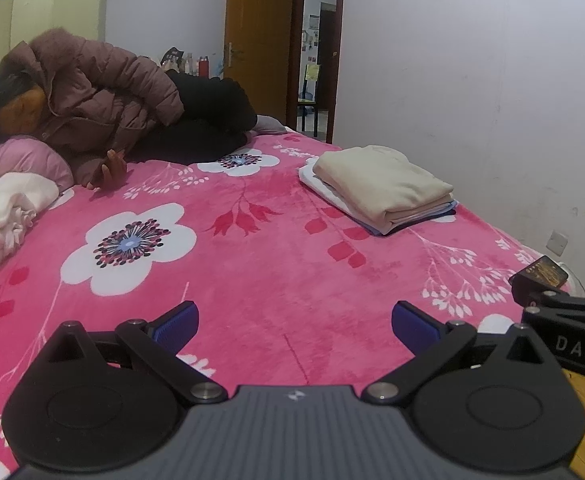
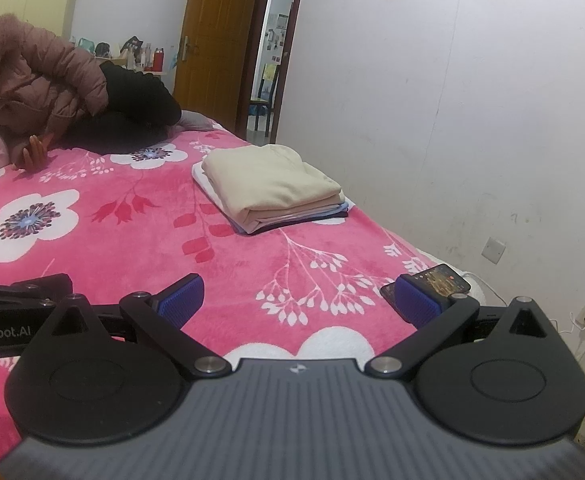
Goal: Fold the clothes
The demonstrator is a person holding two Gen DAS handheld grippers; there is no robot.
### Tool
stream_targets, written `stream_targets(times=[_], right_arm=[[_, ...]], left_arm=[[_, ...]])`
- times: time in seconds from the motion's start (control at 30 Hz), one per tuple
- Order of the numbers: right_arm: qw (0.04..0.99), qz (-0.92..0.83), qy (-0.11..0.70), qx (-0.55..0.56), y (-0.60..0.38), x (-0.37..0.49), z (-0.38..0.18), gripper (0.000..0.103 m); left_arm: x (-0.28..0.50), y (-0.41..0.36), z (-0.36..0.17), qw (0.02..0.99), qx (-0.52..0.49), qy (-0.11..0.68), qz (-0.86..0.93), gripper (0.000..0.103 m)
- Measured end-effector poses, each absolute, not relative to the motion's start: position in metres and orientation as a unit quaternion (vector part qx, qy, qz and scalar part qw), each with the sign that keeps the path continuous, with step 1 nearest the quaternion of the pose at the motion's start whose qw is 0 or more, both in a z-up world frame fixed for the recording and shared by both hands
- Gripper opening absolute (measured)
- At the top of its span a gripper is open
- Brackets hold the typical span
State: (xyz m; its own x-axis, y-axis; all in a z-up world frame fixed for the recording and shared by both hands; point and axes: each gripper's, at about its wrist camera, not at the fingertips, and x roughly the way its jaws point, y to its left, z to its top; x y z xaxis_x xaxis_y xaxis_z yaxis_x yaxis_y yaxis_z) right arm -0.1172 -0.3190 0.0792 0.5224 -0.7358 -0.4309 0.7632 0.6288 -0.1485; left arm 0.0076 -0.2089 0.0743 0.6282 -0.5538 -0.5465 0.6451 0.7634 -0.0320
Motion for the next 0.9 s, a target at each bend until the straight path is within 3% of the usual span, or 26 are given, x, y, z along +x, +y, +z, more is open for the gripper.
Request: stream_targets(times=[0.9], right_arm=[[0.874, -0.426, 0.234, 0.029, -0.3195, -0.1141, 0.0788, 0.102]], left_arm=[[0.0072, -0.211, 0.0746, 0.9, 0.084, 0.275, -0.328, 0.103]])
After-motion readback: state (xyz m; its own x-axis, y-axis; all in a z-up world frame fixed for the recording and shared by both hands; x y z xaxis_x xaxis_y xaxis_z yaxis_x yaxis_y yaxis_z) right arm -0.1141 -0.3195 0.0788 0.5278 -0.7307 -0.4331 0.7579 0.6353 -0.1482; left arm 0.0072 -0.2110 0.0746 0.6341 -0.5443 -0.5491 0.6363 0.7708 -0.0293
